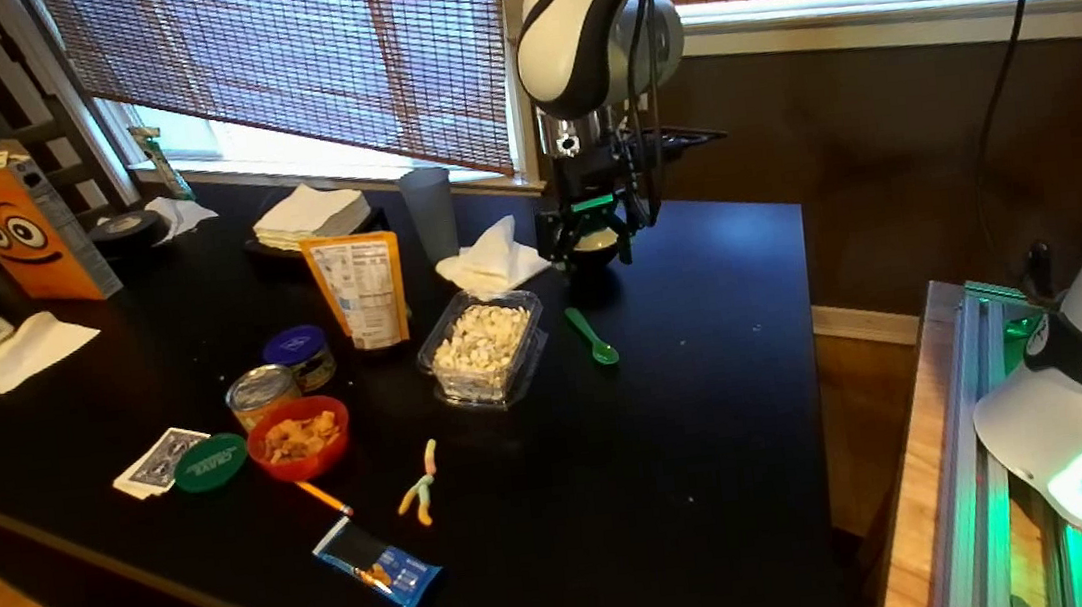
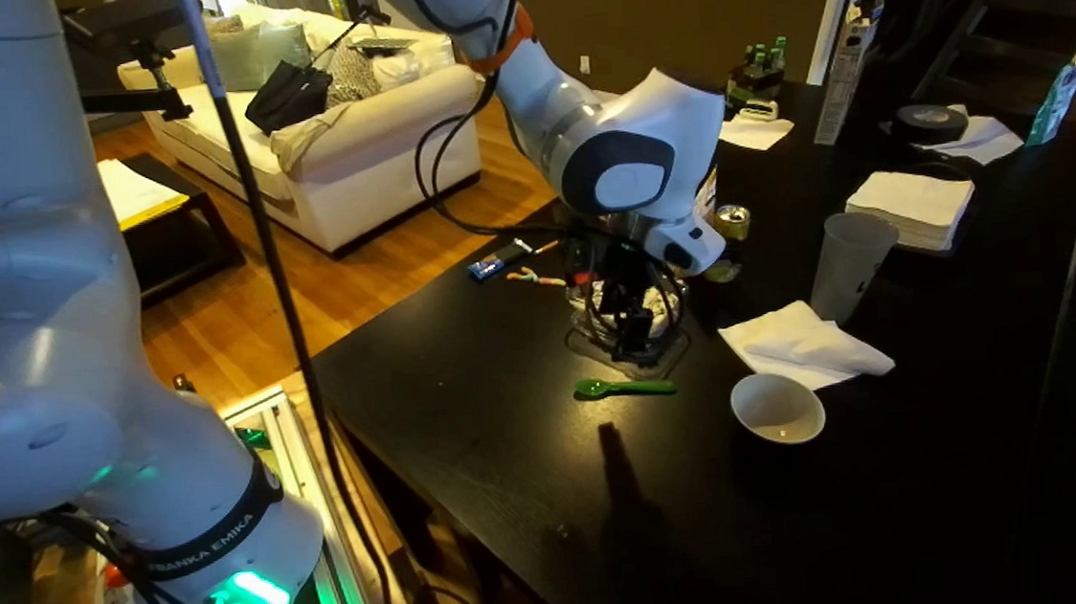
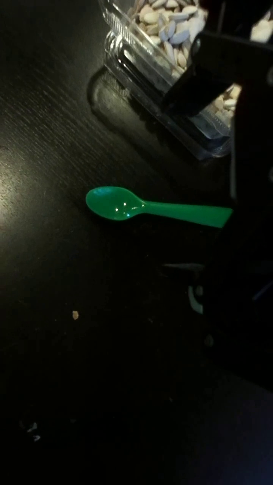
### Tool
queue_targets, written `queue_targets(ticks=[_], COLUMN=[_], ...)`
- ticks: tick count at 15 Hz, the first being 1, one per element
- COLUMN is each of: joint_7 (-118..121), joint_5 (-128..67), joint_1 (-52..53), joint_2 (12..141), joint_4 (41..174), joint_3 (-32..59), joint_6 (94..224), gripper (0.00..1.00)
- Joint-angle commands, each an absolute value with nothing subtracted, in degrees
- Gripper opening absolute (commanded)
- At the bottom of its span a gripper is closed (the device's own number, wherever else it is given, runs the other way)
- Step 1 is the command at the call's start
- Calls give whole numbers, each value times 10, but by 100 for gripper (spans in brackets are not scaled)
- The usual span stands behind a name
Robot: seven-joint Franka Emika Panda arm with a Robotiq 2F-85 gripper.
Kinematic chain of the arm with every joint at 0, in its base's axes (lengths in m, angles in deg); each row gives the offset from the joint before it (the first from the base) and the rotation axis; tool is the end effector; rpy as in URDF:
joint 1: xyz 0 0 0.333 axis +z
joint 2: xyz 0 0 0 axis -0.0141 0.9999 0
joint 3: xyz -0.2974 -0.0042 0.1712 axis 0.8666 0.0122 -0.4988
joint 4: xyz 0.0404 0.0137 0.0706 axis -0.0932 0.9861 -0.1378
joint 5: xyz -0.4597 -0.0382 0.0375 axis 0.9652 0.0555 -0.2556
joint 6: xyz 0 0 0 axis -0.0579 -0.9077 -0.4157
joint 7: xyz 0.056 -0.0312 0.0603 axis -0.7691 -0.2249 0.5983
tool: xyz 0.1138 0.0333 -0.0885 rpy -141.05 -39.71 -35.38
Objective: Pick up the green spoon get some of the objects from the rectangle bowl and put it on the bowl on the right
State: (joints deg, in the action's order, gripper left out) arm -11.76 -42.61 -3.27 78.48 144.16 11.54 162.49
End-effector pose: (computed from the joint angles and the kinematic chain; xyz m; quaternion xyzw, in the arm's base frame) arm 0.5630 -0.0438 0.1339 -0.9628 0.2540 0.0869 0.0314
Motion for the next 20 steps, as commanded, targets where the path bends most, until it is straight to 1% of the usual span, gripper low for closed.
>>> queue_targets(ticks=[1, 4, 13, 16, 17, 18, 19, 20], joint_7=[-155, -159, -132, -136, -136, -137, -139, -139], joint_5=[-431, -464, -524, -523, -523, -521, -519, -520], joint_1=[-21, -31, -49, -51, -53, -54, -55, -57], joint_2=[826, 860, 946, 969, 975, 981, 986, 989], joint_4=[1425, 1403, 1330, 1303, 1295, 1289, 1285, 1281], joint_3=[126, 120, 108, 112, 112, 114, 115, 116], joint_6=[1638, 1616, 1621, 1615, 1613, 1612, 1607, 1602], gripper=[100, 100, 100, 85, 84, 80, 69, 65])
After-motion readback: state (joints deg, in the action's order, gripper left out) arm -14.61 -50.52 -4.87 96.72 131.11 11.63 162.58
